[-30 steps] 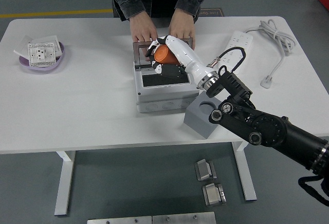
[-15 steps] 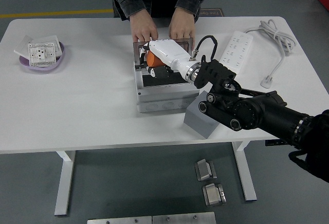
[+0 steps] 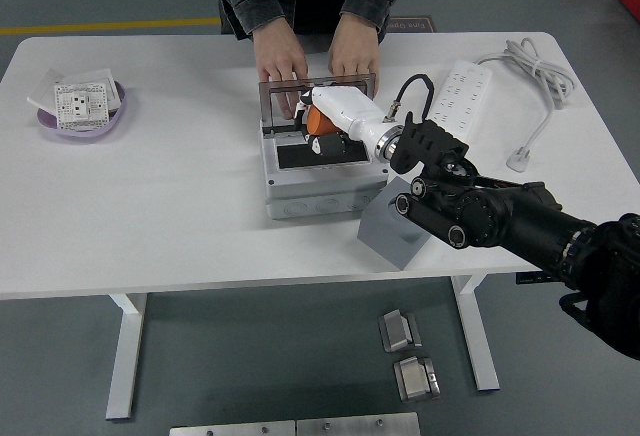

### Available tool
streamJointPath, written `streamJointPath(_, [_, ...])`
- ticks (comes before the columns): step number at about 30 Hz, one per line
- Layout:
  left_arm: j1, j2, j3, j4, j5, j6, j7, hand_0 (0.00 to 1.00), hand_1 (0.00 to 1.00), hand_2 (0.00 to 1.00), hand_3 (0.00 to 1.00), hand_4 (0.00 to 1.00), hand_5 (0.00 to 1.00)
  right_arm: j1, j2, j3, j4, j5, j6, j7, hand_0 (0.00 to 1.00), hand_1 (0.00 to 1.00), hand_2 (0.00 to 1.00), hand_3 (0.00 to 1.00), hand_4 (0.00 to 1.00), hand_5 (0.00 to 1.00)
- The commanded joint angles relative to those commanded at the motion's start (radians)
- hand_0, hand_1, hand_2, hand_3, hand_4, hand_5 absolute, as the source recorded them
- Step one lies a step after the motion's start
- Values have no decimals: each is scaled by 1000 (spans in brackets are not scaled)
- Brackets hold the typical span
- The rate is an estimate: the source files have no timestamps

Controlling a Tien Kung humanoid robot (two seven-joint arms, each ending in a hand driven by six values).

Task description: Pick up the cylinder from the cube,place it in the box,flap close box

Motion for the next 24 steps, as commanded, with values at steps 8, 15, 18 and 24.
streamJointPath(8, [-1,-1,-1,-1,3,0,0,727,725,597,792,787,354,-7,-1,7,-6,-26,21,4,177,351,514,546,563,2])
streamJointPath(15, [-1,0,-2,-1,5,0,0,727,724,597,792,787,356,-9,0,4,-6,-47,18,3,650,655,675,688,846,255])
streamJointPath(18, [-2,-1,-2,-1,5,0,0,727,724,597,792,787,356,-9,0,2,-5,-52,19,3,650,655,675,688,846,255])
streamJointPath(24, [-3,-2,-2,-2,7,0,0,727,724,598,792,787,355,-11,-3,-3,-5,-55,22,2,793,735,738,824,861,231])
